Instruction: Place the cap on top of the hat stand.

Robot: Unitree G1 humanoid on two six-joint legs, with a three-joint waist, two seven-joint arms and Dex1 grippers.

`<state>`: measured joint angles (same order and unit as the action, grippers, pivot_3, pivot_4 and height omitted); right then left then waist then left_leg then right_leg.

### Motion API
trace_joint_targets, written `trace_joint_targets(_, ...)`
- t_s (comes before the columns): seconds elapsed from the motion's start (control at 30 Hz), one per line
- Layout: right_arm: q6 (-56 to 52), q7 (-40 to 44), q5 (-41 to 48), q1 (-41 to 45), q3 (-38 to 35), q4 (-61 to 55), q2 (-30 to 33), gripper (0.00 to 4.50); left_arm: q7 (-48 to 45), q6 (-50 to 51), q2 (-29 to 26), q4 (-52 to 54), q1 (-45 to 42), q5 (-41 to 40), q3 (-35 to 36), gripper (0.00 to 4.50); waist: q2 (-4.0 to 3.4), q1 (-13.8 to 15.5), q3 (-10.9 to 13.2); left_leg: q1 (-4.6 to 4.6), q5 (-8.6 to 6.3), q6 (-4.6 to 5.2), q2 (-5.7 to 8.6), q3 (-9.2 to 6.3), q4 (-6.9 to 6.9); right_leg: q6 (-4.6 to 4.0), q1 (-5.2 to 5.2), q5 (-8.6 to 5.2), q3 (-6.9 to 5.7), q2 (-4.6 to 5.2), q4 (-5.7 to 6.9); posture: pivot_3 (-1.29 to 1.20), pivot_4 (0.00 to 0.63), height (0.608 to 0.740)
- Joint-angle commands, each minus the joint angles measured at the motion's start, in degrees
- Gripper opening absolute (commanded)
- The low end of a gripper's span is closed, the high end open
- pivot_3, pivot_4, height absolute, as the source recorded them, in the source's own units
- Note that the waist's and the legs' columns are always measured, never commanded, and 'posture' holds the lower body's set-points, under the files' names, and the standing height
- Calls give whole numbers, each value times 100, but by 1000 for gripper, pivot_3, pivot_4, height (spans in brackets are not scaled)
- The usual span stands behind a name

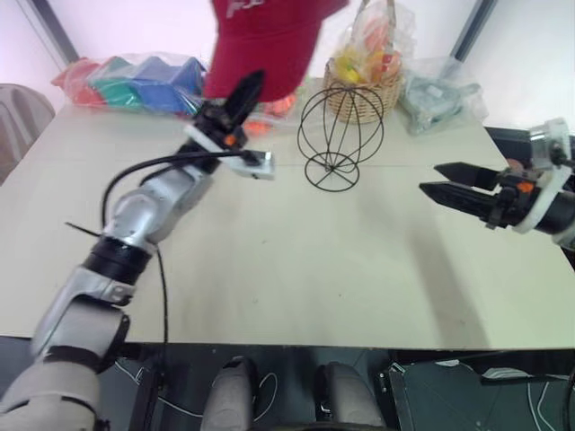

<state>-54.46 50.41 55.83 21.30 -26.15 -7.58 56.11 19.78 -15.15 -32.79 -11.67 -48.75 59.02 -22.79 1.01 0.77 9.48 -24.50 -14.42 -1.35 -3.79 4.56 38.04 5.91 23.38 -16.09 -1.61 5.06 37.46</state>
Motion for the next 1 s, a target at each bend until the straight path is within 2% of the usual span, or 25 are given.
trace_joint_targets(0.03,40,131,20,-92,-495,-20,273,4500,-160,168,361,36,-192,150,-136,58,0,8,0,0,0,0,0,0,0,0,0,0,1,0,0,0,150,740)
trace_joint_targets(0.23,-38,244,-11,-474,-969,-30,553,4500,-514,463,978,47,-99,454,-484,58,1,-1,0,0,0,0,0,-1,1,0,-1,0,2,0,-1,0,150,740)
trace_joint_targets(0.43,-96,175,30,-599,-1080,-149,497,4500,-822,714,1263,-268,-215,855,-860,58,0,6,0,3,0,1,0,-2,1,0,-1,0,4,-1,-1,0,150,740)
trace_joint_targets(1.0,-135,-81,183,-597,-1047,-267,240,4500,-1746,869,1644,-345,28,1302,-1624,58,0,19,0,2,0,1,2,-7,4,0,-6,0,4,0,-3,0,150,740)
